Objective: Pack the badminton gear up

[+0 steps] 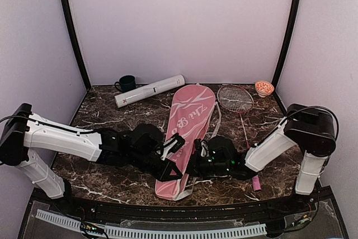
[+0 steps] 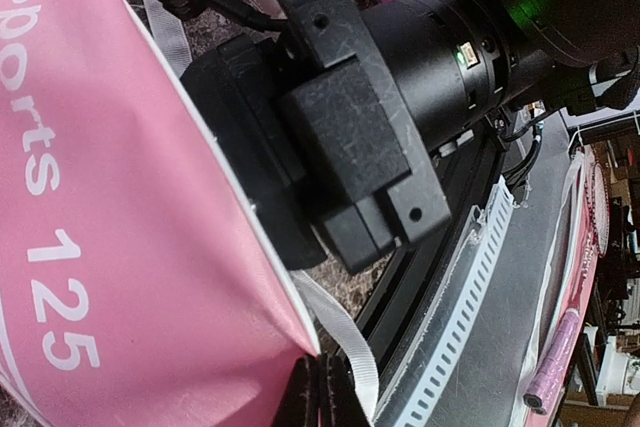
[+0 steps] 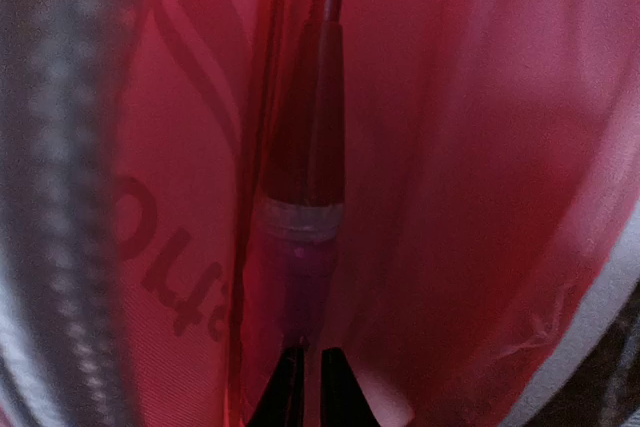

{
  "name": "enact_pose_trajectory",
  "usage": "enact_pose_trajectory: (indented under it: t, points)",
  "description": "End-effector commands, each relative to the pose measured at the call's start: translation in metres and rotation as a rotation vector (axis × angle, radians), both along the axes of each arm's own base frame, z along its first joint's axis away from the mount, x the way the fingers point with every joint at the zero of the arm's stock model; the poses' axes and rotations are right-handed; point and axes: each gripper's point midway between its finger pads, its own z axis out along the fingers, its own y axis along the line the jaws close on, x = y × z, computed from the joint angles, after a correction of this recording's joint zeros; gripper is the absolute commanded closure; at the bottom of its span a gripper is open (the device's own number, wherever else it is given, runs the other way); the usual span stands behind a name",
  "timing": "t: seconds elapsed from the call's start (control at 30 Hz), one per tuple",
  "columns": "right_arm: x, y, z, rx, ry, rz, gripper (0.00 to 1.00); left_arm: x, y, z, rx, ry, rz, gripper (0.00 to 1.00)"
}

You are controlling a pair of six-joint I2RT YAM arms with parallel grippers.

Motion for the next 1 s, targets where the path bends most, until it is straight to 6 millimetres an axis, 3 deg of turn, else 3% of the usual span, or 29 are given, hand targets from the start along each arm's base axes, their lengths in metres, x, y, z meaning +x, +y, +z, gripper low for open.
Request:
enact_pose_trajectory:
  t: [0.0,0.2,0.37,0.47,0.6,0.67,0.83,0.97]
  points:
    - [0.003,0.022,0.04,0.167,-0.077,0.041,0.9,-0.002,-0.01,0.017,-0.085,-0.001,-0.025,1.0]
    - [0.001,0.006,0.032,0.162,-0.086,0.028,0.83,0.003,-0.001,0.006,-0.048,-0.004,0.012,1.0]
    - [-0.003,-0.029,0.012,-0.055,-0.15,0.056,0.76,0.012,0.015,-0.012,0.02,-0.016,0.064,1.0]
    - [-0.001,-0.052,0.015,-0.191,-0.212,0.054,0.71,0.014,0.019,-0.017,0.035,-0.021,0.074,1.0]
    - [0.012,-0.084,0.032,-0.285,-0.268,0.024,0.63,0.016,0.02,-0.022,0.045,-0.025,0.08,1.0]
    - [0.024,-0.105,0.04,-0.314,-0.283,-0.015,0.63,0.018,0.02,-0.023,0.05,-0.031,0.086,1.0]
    - [0.071,-0.181,0.051,-0.447,-0.298,-0.161,0.62,0.022,0.018,-0.024,0.052,-0.045,0.091,1.0]
    - [0.099,-0.239,0.04,-0.599,-0.26,-0.234,0.61,0.023,0.016,-0.025,0.053,-0.044,0.087,1.0]
